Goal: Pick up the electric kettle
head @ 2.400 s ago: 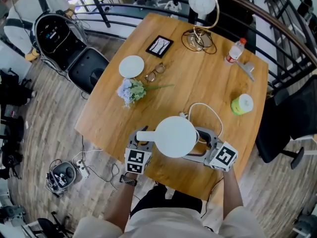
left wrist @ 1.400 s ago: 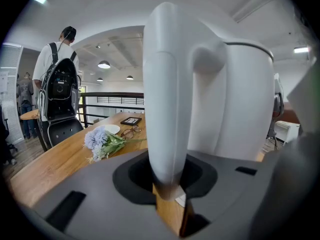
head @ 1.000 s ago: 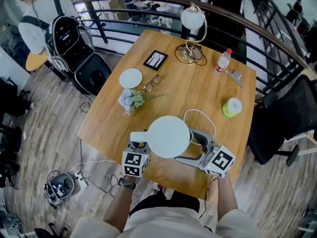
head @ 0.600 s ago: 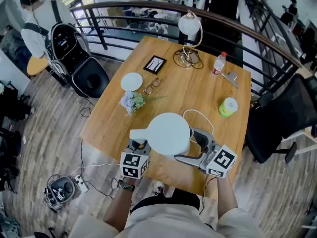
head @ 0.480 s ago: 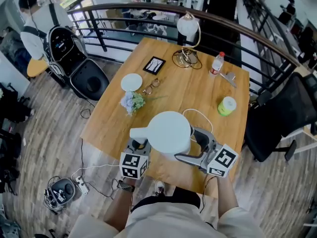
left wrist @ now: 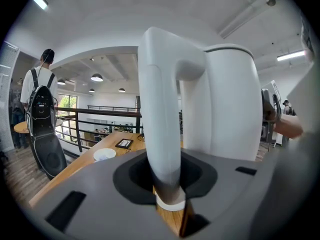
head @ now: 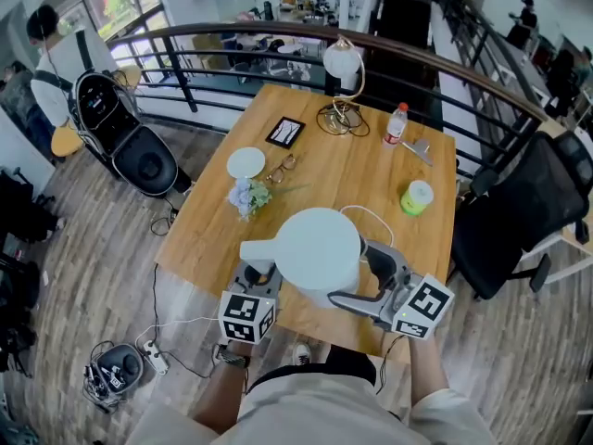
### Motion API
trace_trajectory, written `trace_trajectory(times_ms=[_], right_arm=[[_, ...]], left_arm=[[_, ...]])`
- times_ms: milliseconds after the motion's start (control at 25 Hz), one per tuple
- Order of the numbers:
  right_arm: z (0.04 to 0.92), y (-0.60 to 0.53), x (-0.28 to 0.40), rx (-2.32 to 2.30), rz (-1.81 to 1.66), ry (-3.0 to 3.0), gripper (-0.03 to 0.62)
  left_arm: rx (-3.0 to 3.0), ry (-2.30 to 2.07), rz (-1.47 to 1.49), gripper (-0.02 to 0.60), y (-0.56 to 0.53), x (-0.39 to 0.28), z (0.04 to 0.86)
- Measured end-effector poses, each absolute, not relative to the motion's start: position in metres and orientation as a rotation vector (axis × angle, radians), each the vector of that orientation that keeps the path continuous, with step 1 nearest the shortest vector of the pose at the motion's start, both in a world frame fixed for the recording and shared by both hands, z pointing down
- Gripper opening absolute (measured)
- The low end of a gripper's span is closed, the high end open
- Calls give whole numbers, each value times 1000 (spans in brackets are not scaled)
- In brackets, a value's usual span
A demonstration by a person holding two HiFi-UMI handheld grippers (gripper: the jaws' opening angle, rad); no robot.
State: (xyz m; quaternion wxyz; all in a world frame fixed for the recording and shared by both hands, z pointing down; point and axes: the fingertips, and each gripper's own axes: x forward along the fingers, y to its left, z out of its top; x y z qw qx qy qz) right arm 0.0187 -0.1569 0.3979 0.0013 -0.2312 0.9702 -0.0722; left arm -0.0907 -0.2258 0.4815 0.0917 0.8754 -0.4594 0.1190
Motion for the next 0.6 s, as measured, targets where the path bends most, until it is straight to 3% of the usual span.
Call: trace_trajectory(times_ms=[600], right_arm=[[356, -117, 9, -729, -137, 2973, 436]], left_arm=[[2662, -1408, 280, 84, -190, -103, 431]])
